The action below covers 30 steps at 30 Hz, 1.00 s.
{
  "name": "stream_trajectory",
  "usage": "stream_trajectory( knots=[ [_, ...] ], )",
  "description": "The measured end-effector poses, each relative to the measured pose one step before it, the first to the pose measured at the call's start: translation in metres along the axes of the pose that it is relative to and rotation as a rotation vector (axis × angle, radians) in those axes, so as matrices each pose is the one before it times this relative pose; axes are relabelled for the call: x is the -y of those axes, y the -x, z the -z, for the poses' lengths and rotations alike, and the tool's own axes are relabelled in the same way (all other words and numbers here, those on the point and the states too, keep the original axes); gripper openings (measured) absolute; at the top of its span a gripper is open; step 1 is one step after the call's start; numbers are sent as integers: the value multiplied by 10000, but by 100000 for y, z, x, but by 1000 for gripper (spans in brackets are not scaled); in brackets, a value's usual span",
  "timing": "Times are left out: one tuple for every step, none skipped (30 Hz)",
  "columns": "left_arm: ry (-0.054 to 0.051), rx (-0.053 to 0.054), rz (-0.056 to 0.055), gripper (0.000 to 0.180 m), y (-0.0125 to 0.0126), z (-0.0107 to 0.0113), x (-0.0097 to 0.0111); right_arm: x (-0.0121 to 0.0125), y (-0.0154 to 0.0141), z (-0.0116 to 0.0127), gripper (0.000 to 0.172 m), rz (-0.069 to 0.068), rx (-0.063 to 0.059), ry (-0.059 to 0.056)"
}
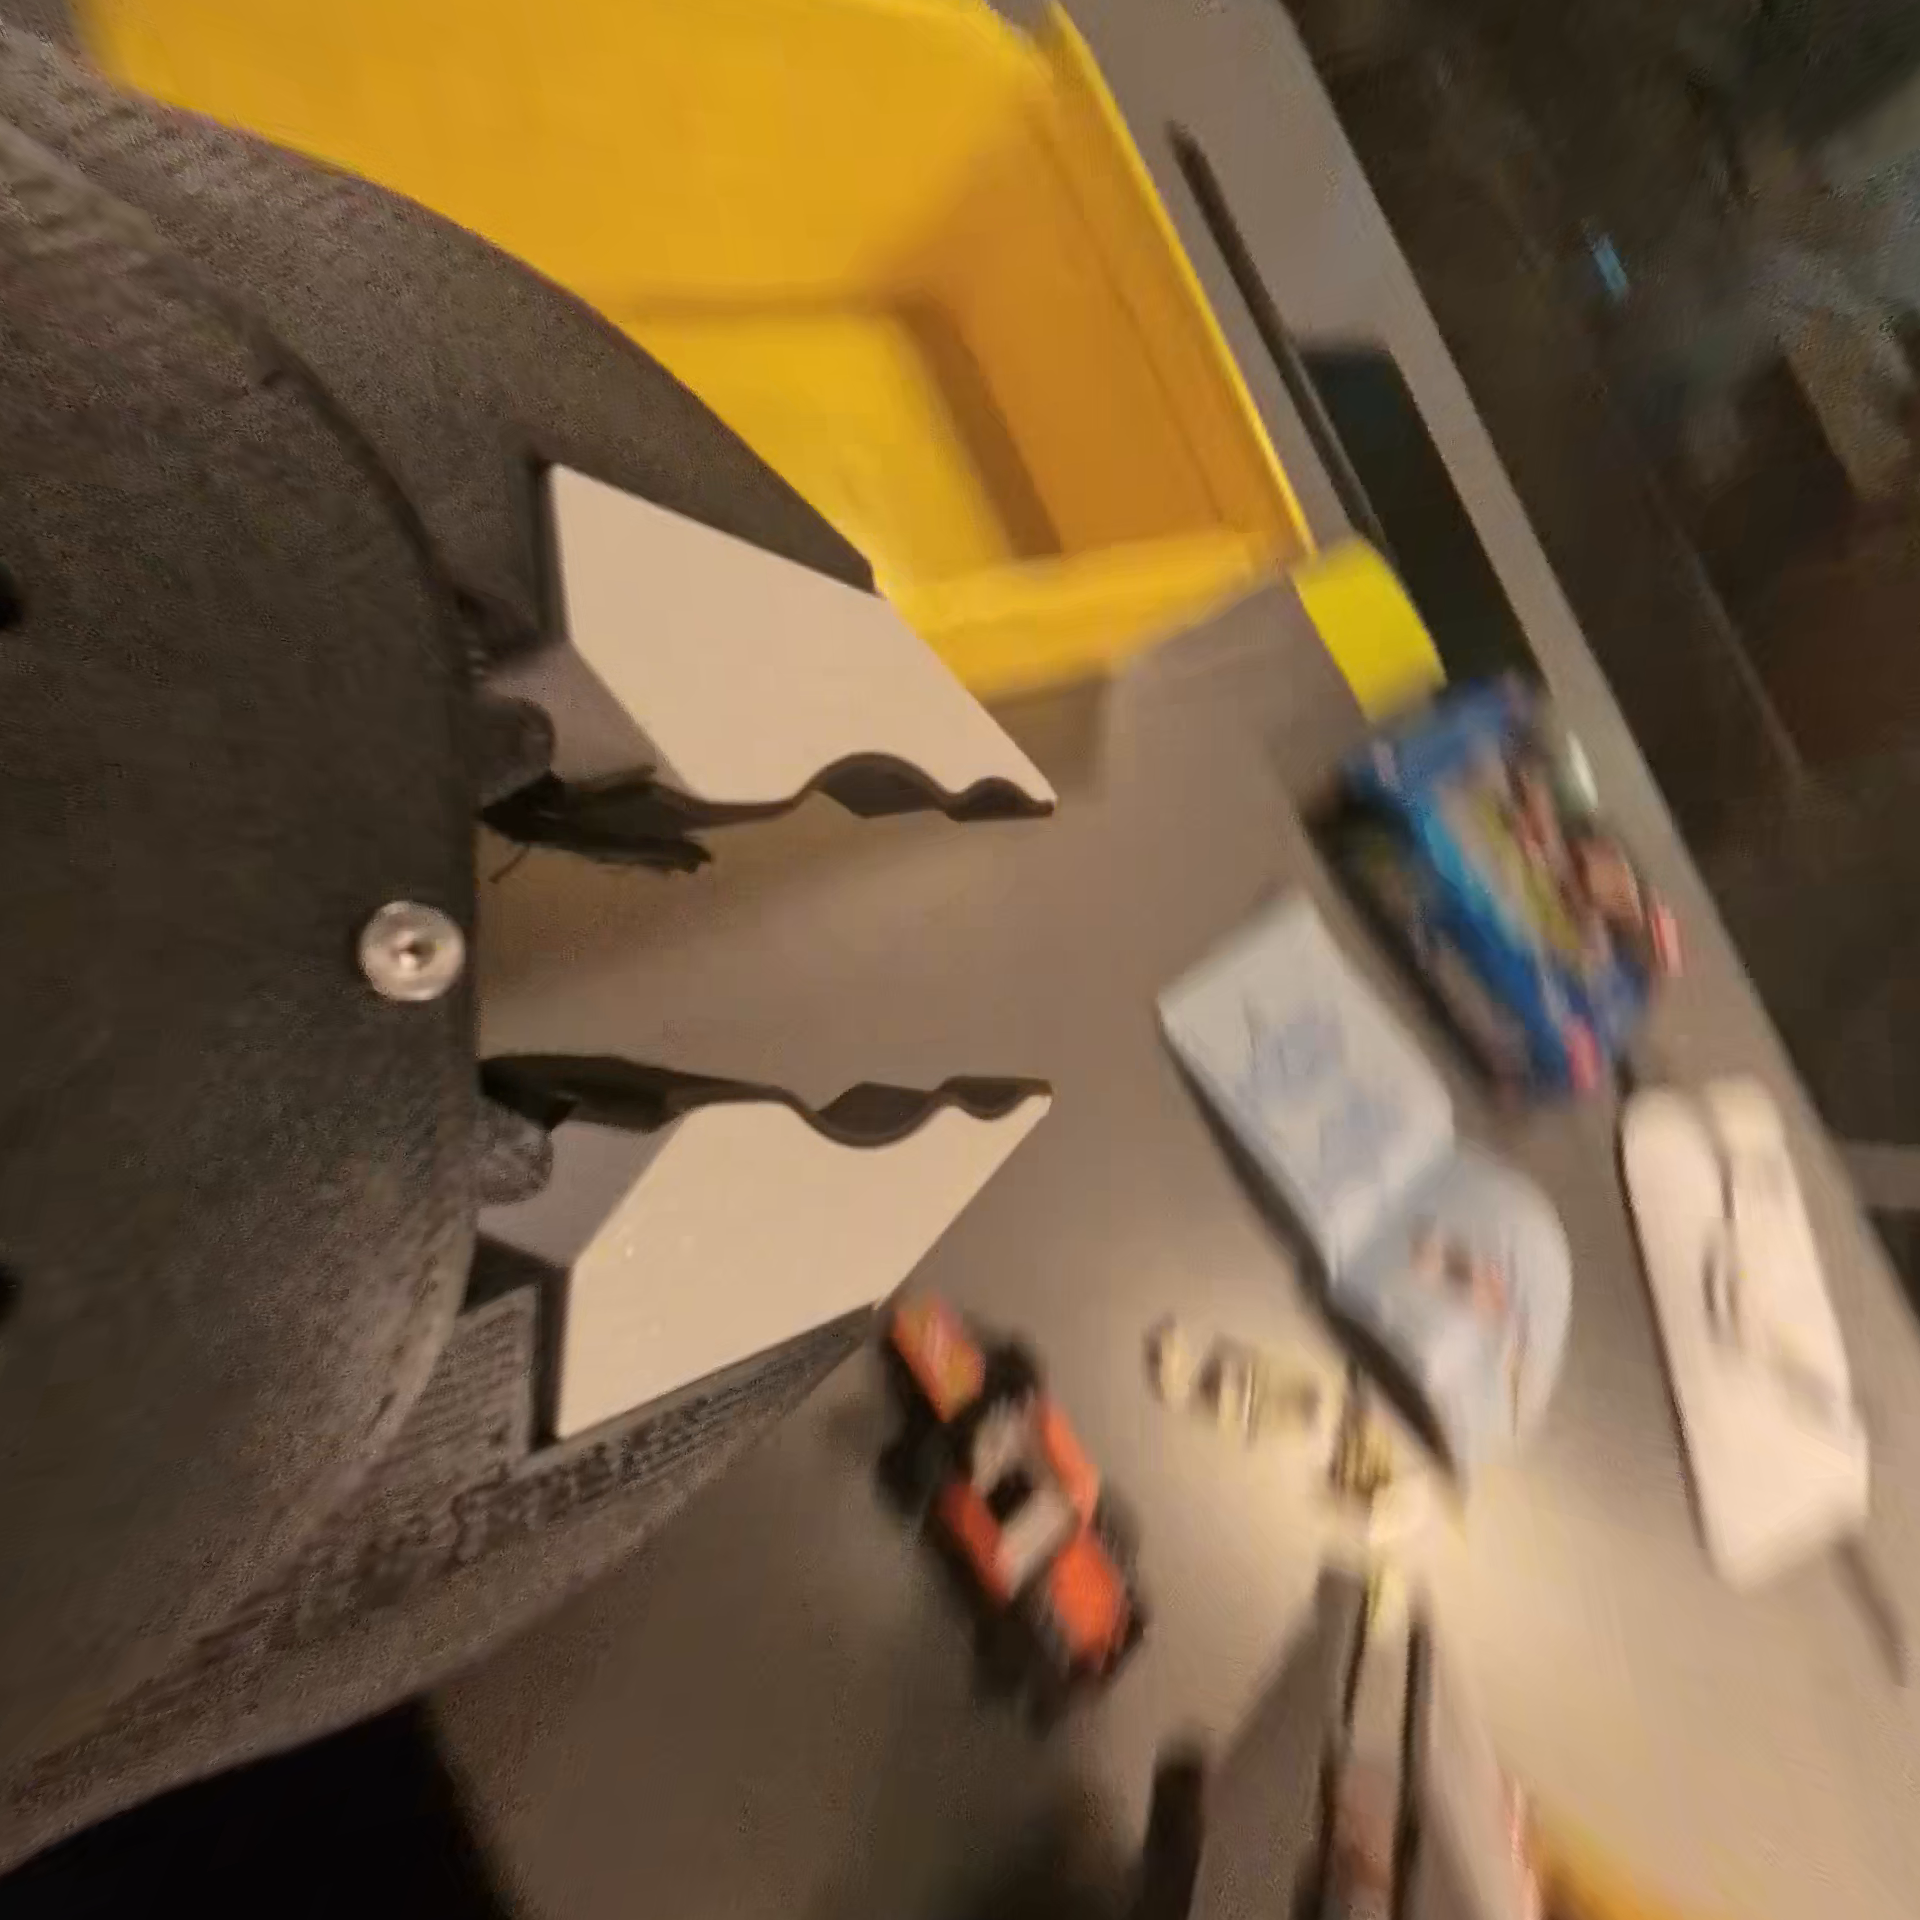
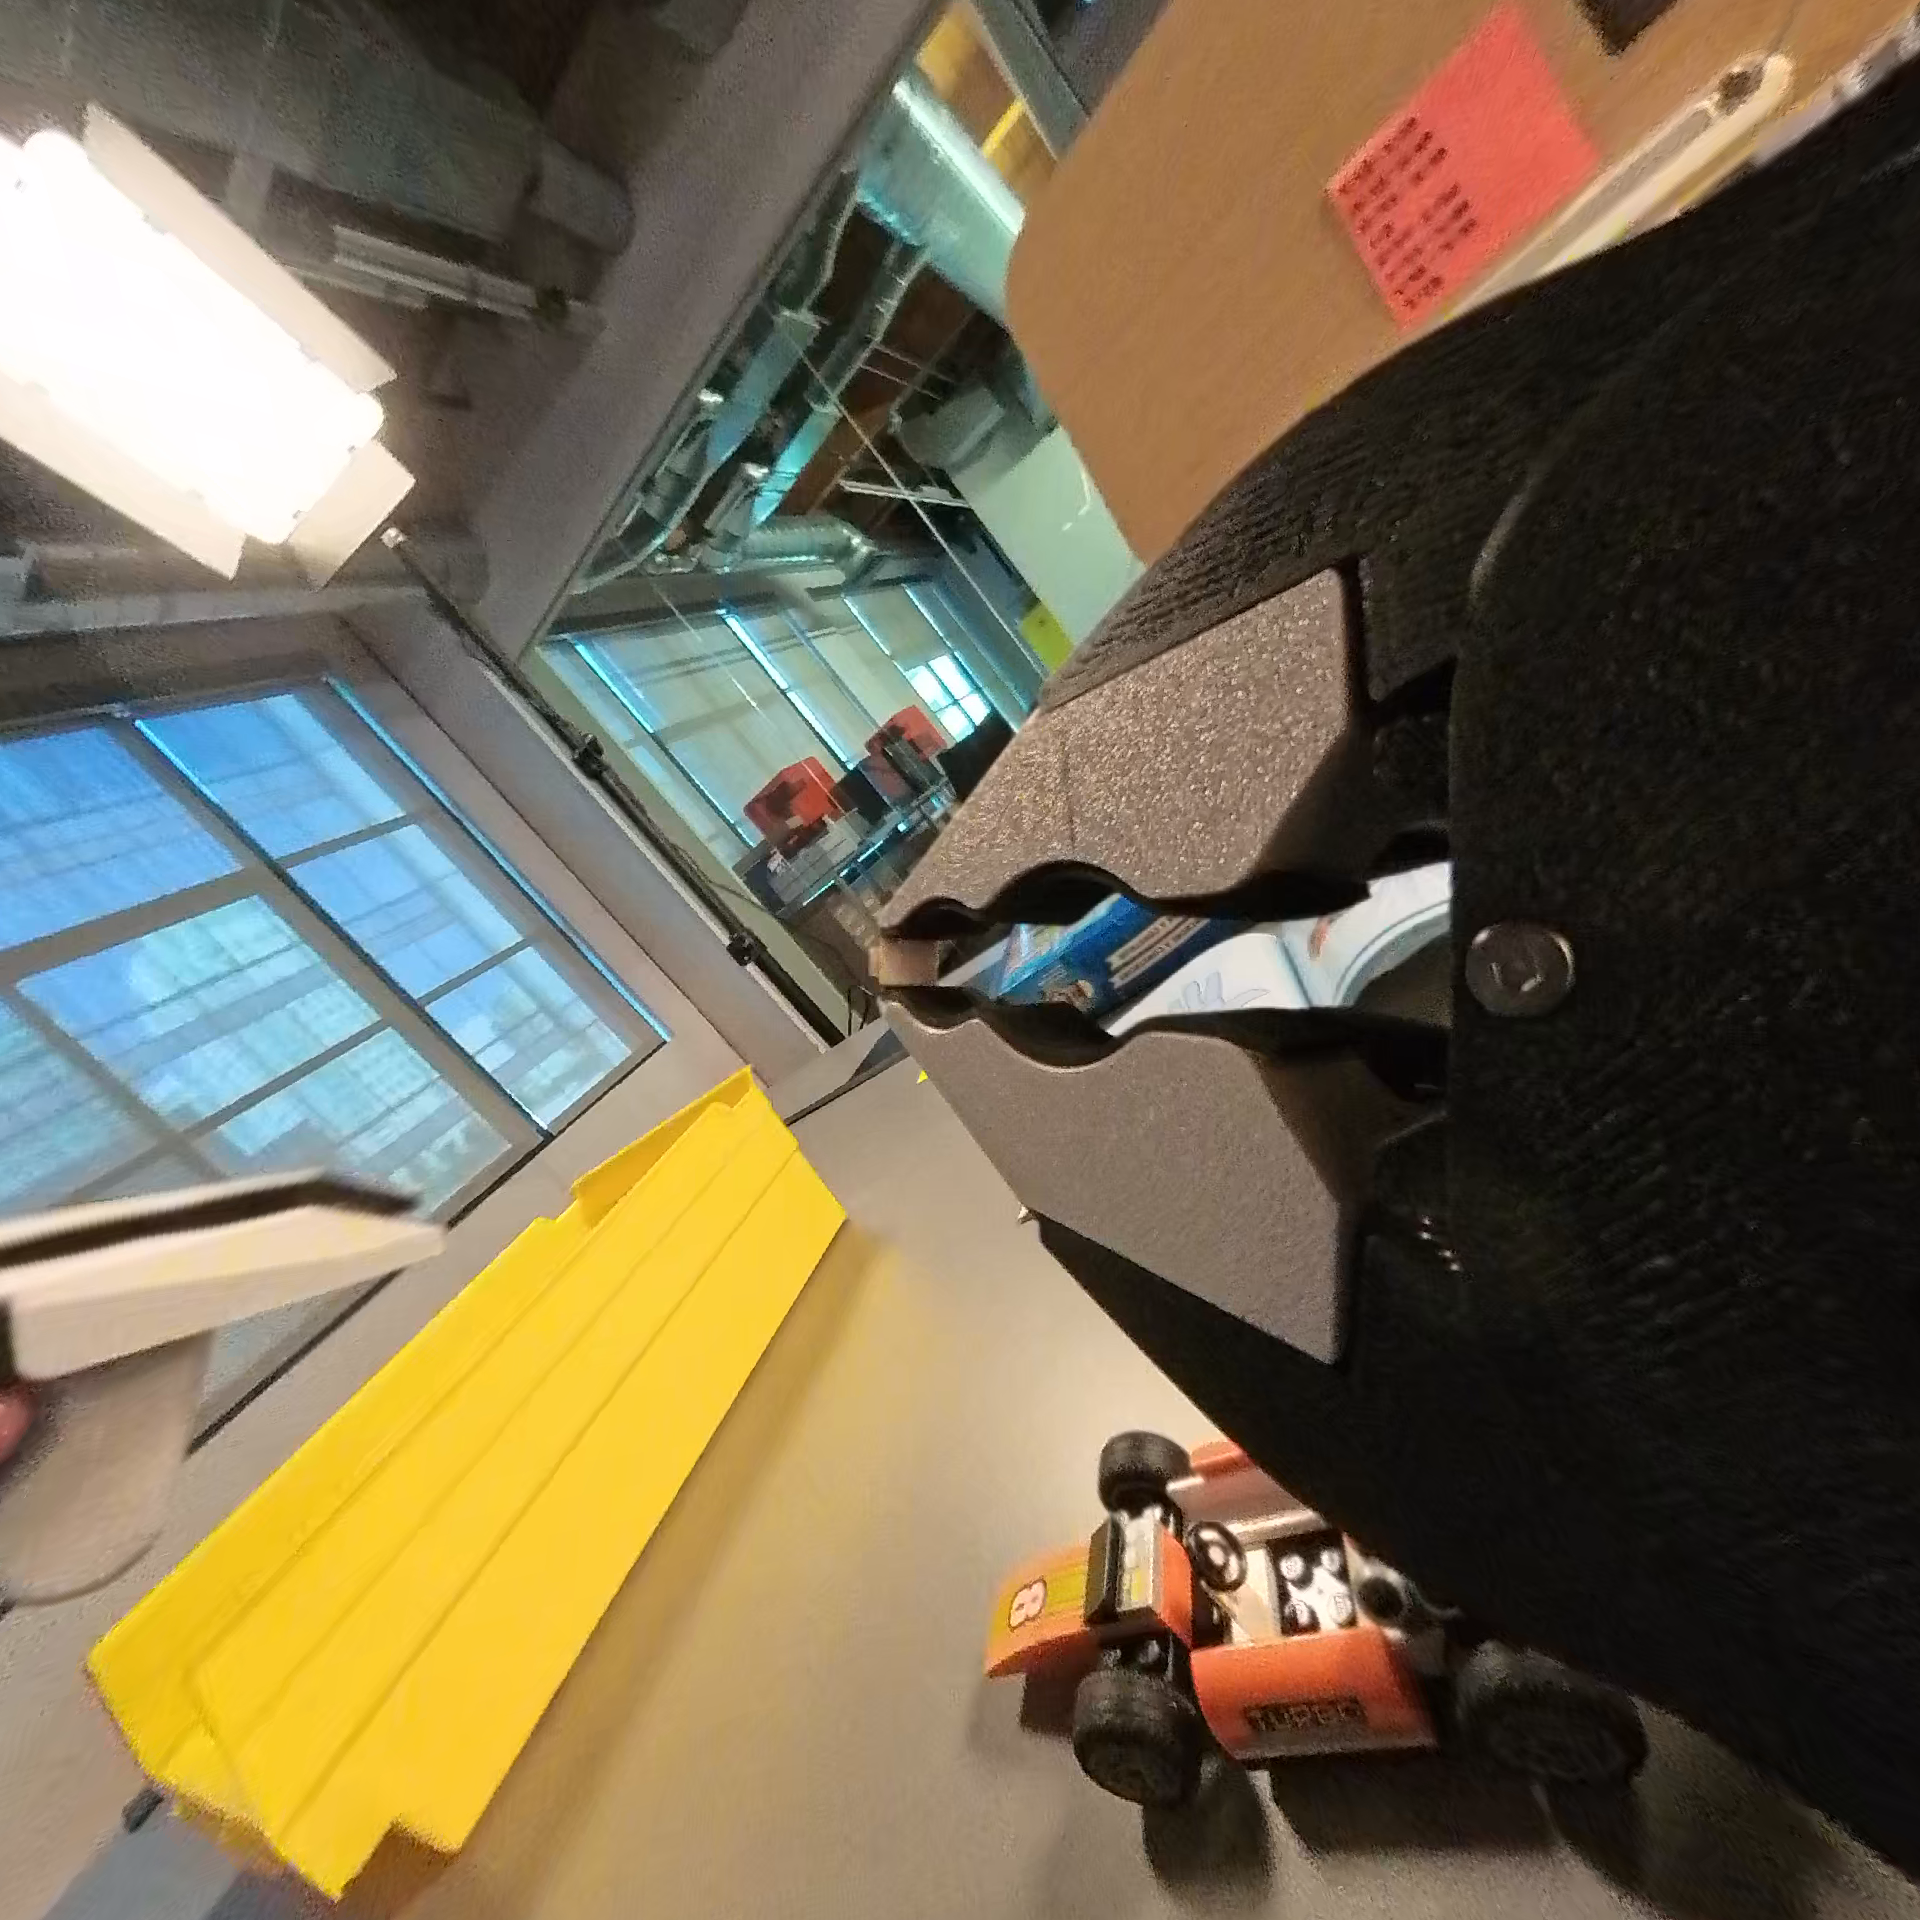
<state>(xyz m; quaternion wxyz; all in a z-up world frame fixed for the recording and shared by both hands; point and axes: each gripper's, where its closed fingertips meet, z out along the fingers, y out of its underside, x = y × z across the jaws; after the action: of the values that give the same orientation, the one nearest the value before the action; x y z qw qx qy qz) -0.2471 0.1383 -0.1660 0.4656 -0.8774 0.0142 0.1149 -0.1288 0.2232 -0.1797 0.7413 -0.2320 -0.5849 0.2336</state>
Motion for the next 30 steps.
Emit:
stream_trajectory(
  knots=[
    [-203, -1271, -613, 48, -3434, -585, 639, 205, 294, -19, 6, 162, 81, -58],
    [-294, -1239, -495, 48, -3052, -848, 694, 274, 286, 14, 6, 154, 93, -101],
    [-401, -797, -200, 46, -2060, -1023, 768, 243, 220, 10, 6, 161, 62, -83],
    [-325, -557, -50, 43, -1404, -1036, 567, 129, 133, -7, 6, 165, 14, -15],
    [-313, -419, -86, 42, -1001, -941, 439, 102, 137, -6, 6, 160, 28, -11],
    [-322, -174, -67, 39, -491, -790, 370, 104, 159, 6, 6, 151, 54, -36],
    [-297, -73, 21, 35, -237, -626, 335, 74, 154, 10, 6, 150, 43, -17],
    [-205, -124, 98, 33, -209, -495, 223, 59, 125, -6, 6, 139, 25, -7],
    [-70, -61, 174, 32, -44, -372, 46, 58, 98, -7, 6, 110, 16, -15],
    [98, -56, 165, 31, 11, -318, -162, 49, 95, -9, 6, 73, 21, -9],
    [136, -75, 116, 31, -6, -259, -187, -5, 146, -30, 6, 58, 65, 22],
    [75, -63, 98, 29, -4, -164, -106, -21, 89, -34, 6, 72, 18, 26],
    [28, -50, 41, 20, -12, -97, -39, 29, 2, 3, 6, 78, -28, -2],
    [-1, -83, -26, 17, -61, -44, -1, -42, -18, 12, 6, 82, -15, 31],
    [59, -111, 19, 16, -64, -5, -83, 1, 122, 22, 6, 58, 85, -10],
    [159, -109, 69, 16, -5, -8, -195, -27, 214, -24, 7, 63, 110, 11],
    [168, -68, 55, 16, 54, -9, -211, -45, 153, -63, 7, 105, 24, 25],
    [66, 40, -58, 15, 146, 67, -79, -82, 10, -97, 7, 106, -66, 35],
    [56, 271, -136, 15, 416, 192, -76, -207, -65, -104, 12, 51, -64, 90],
    [62, 525, -176, 15, 819, 405, -83, -382, -161, -76, 21, -14, -54, 177],
    [-92, 592, -114, 15, 1033, 703, 124, -481, -376, -22, 25, -71, -134, 188],
    [-162, 655, 64, 15, 1353, 940, 219, -493, -410, 29, 26, -147, -108, 160],
    [-130, 866, 153, 15, 1921, 1150, 159, -541, -424, 33, 27, -227, -86, 163],
    [-91, 1115, 176, 15, 2556, 1254, 36, -522, -500, 36, 27, -272, -126, 150],
    [49, 1245, 206, 15, 2976, 1204, -211, -495, -442, 29, 27, -279, -75, 145],
    [246, 1241, 197, 15, 3142, 954, -580, -499, -468, 8, 27, -278, -96, 166],
    [463, 1112, 207, 15, 3056, 610, -1006, -422, -467, 18, 26, -278, -108, 141],
    [671, 847, 274, 15, 2632, 230, -1388, -367, -406, 8, 26, -299, -72, 109],
    [843, 457, 372, 15, 1926, -83, -1640, -332, -395, 4, 26, -318, -79, 107],
    [817, 203, 340, 15, 1362, -288, -1531, -293, -448, 8, 26, -302, -116, 86]
  ],
)
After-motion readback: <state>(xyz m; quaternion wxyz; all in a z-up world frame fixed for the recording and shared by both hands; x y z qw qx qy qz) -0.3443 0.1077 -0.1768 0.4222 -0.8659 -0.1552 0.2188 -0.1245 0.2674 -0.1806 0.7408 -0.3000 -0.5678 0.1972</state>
